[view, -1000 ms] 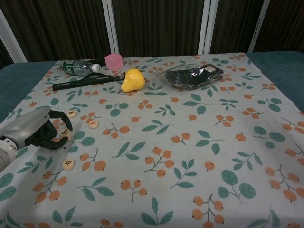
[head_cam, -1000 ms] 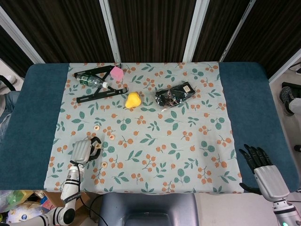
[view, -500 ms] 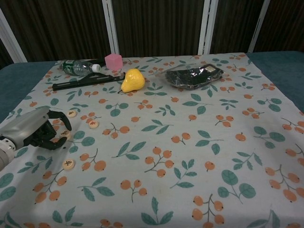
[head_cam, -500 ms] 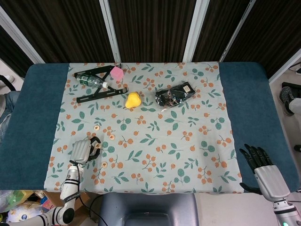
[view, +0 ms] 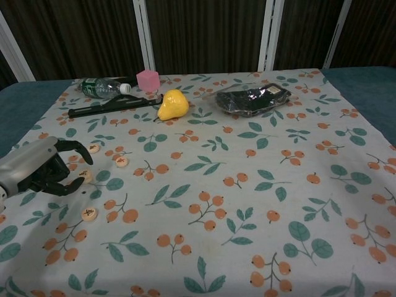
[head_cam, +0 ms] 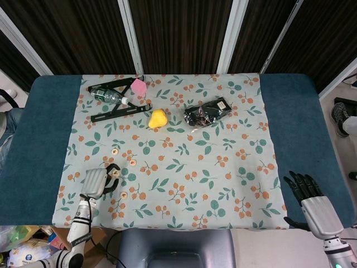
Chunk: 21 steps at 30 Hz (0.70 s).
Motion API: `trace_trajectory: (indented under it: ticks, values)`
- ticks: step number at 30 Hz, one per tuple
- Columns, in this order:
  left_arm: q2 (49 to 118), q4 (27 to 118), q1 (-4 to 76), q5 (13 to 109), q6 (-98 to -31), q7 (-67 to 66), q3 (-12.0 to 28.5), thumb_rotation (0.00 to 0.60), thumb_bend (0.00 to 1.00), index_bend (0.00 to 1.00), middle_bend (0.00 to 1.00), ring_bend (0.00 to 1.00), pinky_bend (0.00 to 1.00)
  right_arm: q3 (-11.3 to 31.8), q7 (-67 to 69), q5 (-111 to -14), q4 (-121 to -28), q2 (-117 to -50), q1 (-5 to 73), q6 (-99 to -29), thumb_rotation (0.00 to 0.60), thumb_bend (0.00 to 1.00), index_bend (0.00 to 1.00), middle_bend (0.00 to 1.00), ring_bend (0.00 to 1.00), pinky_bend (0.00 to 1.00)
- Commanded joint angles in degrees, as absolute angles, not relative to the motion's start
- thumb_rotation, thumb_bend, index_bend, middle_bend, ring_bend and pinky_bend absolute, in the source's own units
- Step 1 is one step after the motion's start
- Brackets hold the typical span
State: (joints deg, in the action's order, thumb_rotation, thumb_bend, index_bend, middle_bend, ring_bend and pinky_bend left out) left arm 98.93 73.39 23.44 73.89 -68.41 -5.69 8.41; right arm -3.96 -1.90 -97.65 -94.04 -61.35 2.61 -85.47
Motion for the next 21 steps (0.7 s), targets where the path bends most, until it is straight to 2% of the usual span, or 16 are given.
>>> trace_trajectory:
  ticks: [1,5,9,21]
  values:
    - [94.9,79.2,21.3,77.7,-70.2,-3.1,4.6,0.6,0.42,0.38,1.0,1.0,1.0,-3.9,-1.8,-97.7,-94.0,-61.4,2.6,-85.5,0.6,0.2,0.0,0.0,0.0,0.03]
    - [92.6,83.1,20.2,80.1,-70.1,-2.9,1.4,0.6,0.42,0.33,1.0,1.0,1.0,-4.2,-2.2,-98.0,-94.0,-61.5,2.6,-85.3,0.6,0.2,0.0,0.0,0.0,0.03]
    - [93.2,83.4,19.8,80.9,-69.6,-4.1,-0.3,0.6,0.41,0.29,1.0,1.0,1.0,-4.4,-2.1,-98.4,-94.0,-61.5,2.5,-85.6,0.6,0.2,0.0,0.0,0.0,0.03]
    - [98.7,76.5,19.2,80.1,-69.1,-4.8,0.3,0.6,0.4,0.32,1.0,1.0,1.0,-4.3,-0.8,-98.6,-93.6,-61.1,2.5,-86.1,0.6,0.2,0.0,0.0,0.0,0.03]
